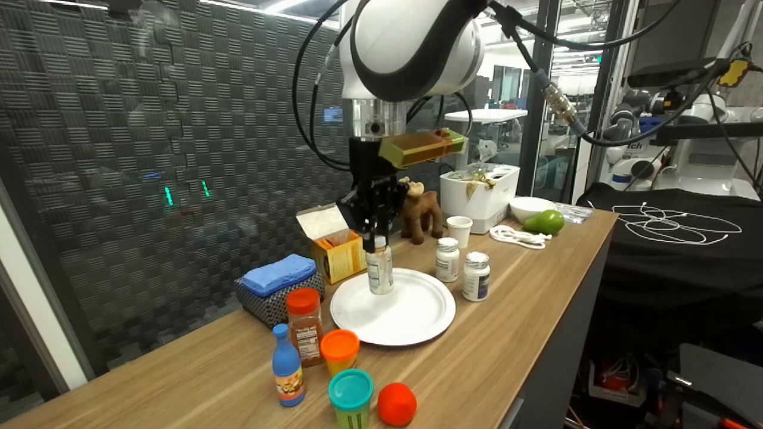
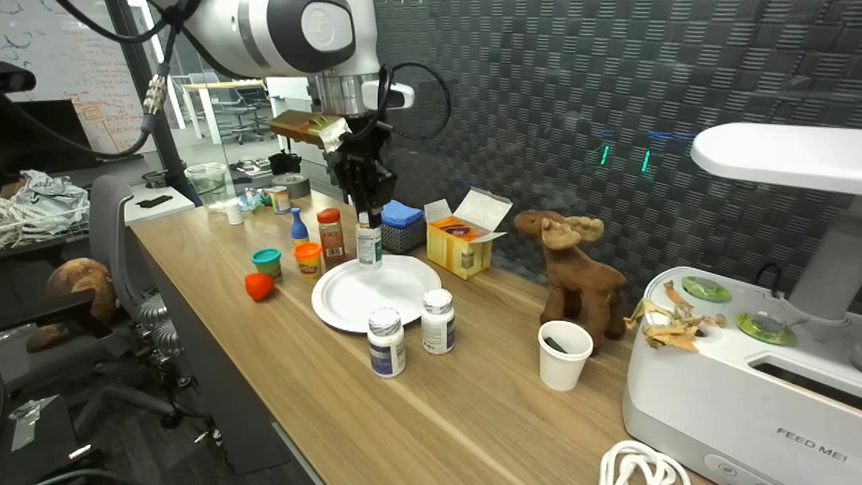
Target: Pick up all the objects surrounding the white plate and arrange them on the plate
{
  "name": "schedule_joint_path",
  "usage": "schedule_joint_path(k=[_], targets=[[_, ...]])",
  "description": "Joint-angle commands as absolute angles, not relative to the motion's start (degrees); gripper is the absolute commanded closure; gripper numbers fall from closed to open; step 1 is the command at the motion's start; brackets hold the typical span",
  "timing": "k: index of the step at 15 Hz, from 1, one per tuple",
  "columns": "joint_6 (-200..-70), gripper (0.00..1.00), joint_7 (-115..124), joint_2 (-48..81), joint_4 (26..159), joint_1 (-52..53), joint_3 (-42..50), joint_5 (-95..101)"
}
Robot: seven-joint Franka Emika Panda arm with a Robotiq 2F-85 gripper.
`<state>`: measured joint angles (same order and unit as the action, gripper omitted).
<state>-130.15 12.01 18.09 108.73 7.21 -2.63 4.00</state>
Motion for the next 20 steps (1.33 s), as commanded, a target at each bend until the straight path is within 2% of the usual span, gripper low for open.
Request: schedule_joint_path(k=[1, 17, 18, 19, 20], targets=[[-134.8, 0.93, 14.1, 19.3, 108.9, 8.0, -2.0, 5.5], [-141.2, 0.93, 18.5, 24.7, 106.5, 8.5, 1.4, 7.1], [-141.0, 0.77, 18.6, 24.4, 106.7, 8.4, 1.4, 6.8], [-140.6, 0.45, 18.5, 24.0, 107.0, 8.2, 1.2, 6.2], [-140.6, 0.44, 18.8, 23.6, 107.3, 8.1, 1.3, 6.2]])
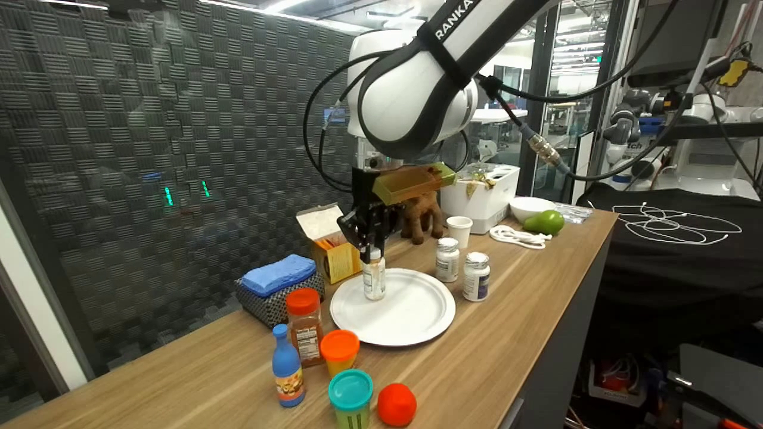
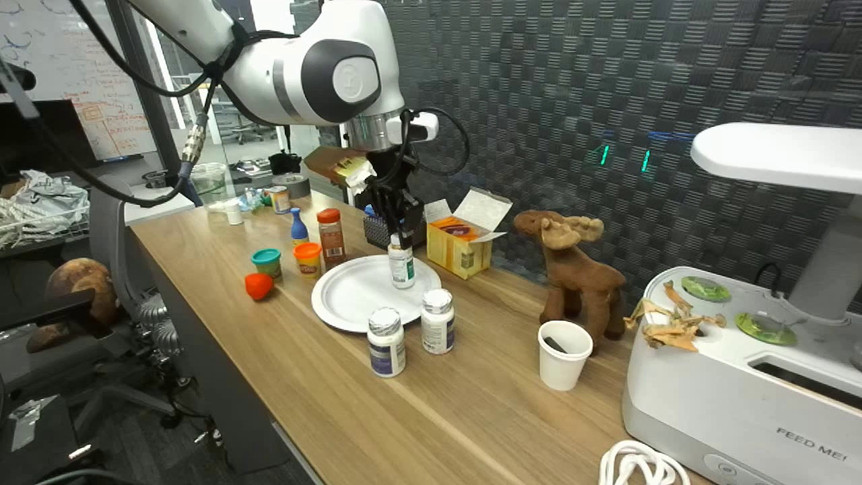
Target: Pick up all the objects surrounding the white plate and arrange them on the plate
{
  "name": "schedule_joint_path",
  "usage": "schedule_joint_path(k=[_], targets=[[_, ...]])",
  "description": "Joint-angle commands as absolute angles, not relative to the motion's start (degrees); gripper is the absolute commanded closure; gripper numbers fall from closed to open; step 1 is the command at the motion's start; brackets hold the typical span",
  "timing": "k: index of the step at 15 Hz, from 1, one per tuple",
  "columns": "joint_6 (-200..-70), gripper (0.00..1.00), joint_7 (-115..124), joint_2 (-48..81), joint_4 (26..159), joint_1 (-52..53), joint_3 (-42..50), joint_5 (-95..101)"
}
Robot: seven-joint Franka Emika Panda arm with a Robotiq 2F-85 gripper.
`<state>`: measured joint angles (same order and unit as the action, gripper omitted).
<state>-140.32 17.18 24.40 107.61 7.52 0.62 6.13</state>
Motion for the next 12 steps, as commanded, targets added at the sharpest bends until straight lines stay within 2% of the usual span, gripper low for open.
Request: schedule_joint_path(k=[1, 6, 12], targets=[[-140.4, 0.39, 18.8, 23.0, 107.5, 7.9, 1.2, 5.6], [-140.6, 0.02, 21.1, 18.3, 108.1, 7.4, 2.2, 5.8], [-137.4, 0.00, 16.0, 11.9, 111.7, 4.7, 3.2, 7.3]])
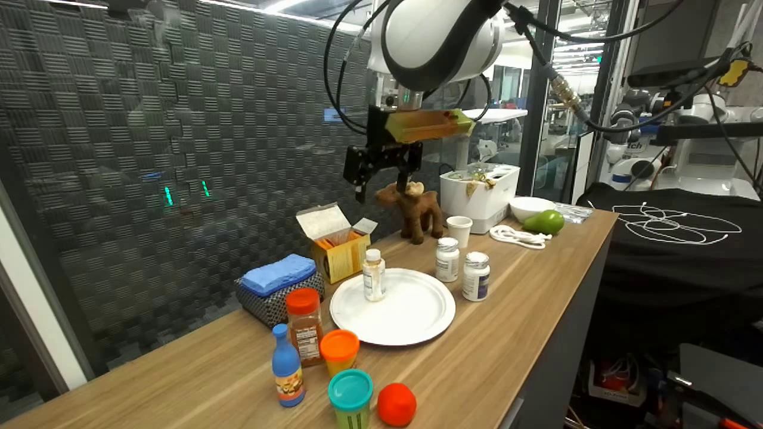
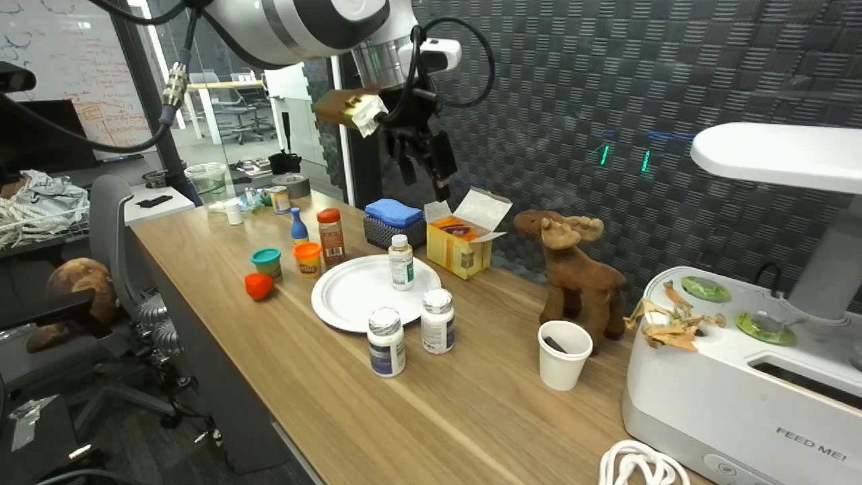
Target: Pick up all the objects surrounding the white plate and arrange them on the plate
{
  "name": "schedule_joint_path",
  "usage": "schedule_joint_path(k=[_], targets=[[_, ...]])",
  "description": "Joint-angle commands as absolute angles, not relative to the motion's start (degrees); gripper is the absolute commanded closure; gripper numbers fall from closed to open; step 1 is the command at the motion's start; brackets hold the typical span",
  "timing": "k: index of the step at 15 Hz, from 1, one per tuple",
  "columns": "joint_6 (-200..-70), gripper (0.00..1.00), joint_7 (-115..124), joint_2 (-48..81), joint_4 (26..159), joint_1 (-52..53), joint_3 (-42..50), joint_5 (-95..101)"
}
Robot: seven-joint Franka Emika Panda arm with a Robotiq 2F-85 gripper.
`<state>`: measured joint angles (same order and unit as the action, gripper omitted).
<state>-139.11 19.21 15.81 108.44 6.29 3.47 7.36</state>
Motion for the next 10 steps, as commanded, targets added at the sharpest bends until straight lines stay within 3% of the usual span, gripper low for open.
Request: schedule_joint_path(k=[1, 10], targets=[[-136.6, 0.00, 14.7, 11.4, 112.5, 4.0, 3.1, 6.9], [-131.8, 0.00, 8.7, 11.0, 117.8, -0.1, 3.6, 7.1]])
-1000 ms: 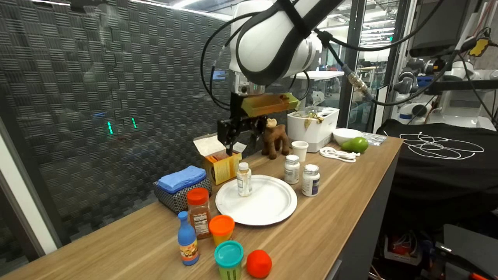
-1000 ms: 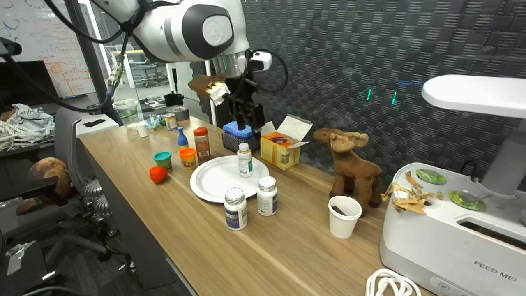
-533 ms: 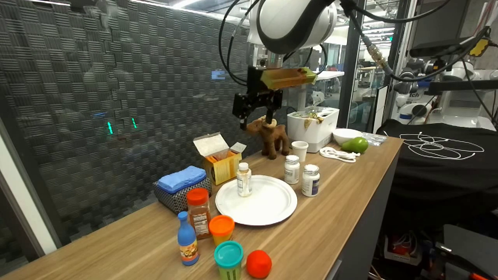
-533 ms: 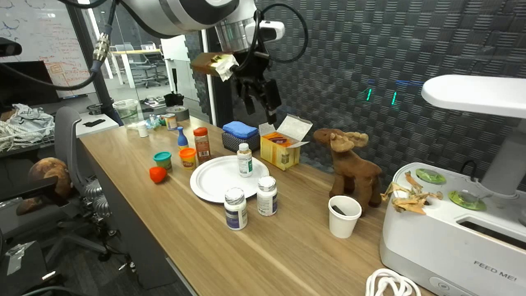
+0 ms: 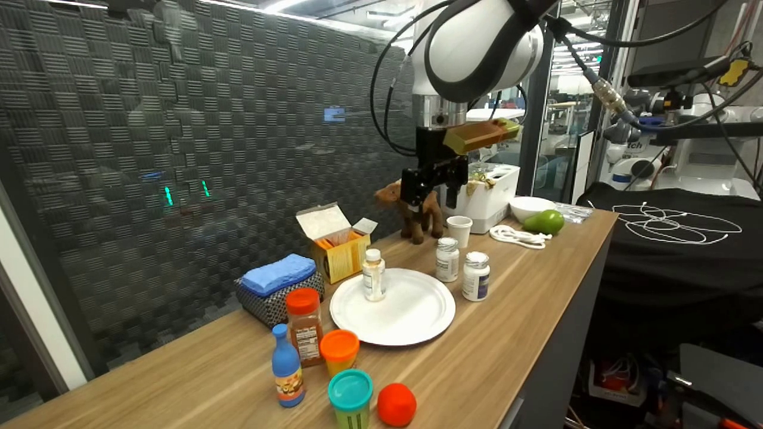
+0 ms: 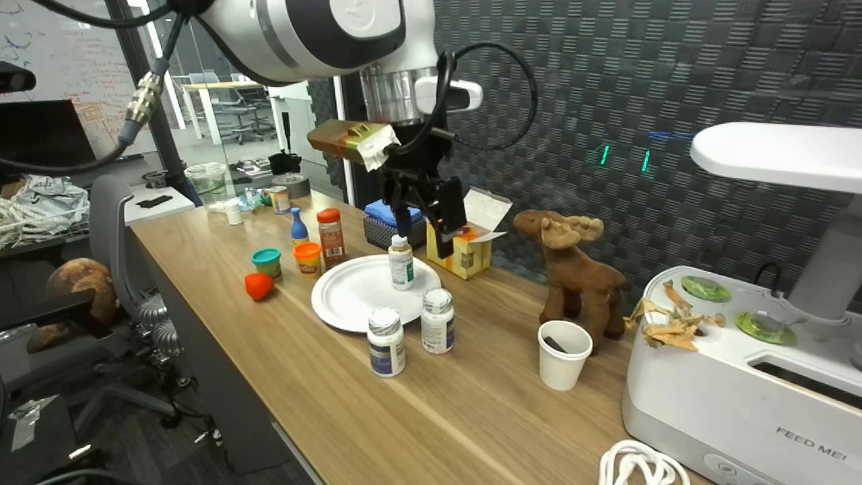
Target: Pick up all the objects surrounding the white plate and arrange them on the plate
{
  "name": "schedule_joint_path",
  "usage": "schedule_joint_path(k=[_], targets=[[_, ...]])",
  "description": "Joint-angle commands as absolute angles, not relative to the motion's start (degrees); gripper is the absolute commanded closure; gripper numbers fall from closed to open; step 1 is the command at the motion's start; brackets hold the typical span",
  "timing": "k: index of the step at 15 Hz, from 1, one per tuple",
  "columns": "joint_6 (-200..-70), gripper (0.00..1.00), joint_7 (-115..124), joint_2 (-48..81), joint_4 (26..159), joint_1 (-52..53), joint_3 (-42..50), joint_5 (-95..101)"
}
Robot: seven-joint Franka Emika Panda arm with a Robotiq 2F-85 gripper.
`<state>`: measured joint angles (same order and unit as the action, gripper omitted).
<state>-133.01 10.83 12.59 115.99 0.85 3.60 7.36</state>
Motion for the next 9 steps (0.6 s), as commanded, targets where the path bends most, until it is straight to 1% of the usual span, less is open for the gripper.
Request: schedule_joint_path(k=[1, 9], targets=[[-131.7, 0.00, 8.1, 11.2, 118.0, -0.5, 3.5, 6.4], [-133.9, 0.00, 9.7, 13.7, 119.7, -1.5, 3.8, 6.1]])
